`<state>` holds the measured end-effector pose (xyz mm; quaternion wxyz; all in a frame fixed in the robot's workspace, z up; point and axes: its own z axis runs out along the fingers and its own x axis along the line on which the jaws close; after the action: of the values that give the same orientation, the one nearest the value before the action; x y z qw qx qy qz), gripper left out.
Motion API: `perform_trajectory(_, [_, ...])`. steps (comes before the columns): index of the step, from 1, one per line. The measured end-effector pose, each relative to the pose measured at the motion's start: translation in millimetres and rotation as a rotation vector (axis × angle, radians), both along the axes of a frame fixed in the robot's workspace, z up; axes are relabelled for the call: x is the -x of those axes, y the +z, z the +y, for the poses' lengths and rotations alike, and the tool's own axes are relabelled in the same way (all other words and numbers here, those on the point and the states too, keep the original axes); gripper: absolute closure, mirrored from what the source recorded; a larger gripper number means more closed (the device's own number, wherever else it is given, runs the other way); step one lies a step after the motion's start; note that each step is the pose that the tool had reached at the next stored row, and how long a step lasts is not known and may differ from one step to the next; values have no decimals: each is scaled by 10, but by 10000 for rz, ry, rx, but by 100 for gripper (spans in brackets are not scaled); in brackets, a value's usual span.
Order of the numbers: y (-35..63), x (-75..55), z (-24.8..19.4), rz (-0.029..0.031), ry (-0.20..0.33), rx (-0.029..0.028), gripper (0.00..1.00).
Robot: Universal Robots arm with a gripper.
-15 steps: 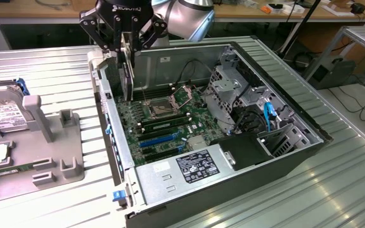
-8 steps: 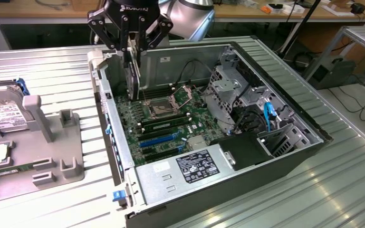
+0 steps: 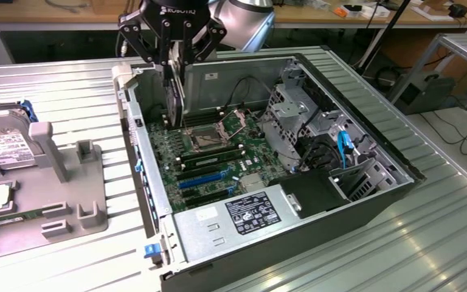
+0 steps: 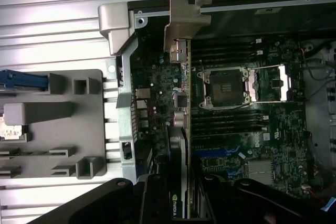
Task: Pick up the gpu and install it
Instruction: 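Pick up the gpu and move the gpu toward the slot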
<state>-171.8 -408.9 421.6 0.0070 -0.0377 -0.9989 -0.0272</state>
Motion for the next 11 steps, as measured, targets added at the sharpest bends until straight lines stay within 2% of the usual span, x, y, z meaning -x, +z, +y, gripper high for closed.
perform_trajectory(5, [0, -110, 0, 0, 10, 0, 73])
perform_trajectory(11, [0, -335, 0, 0, 24, 0, 73])
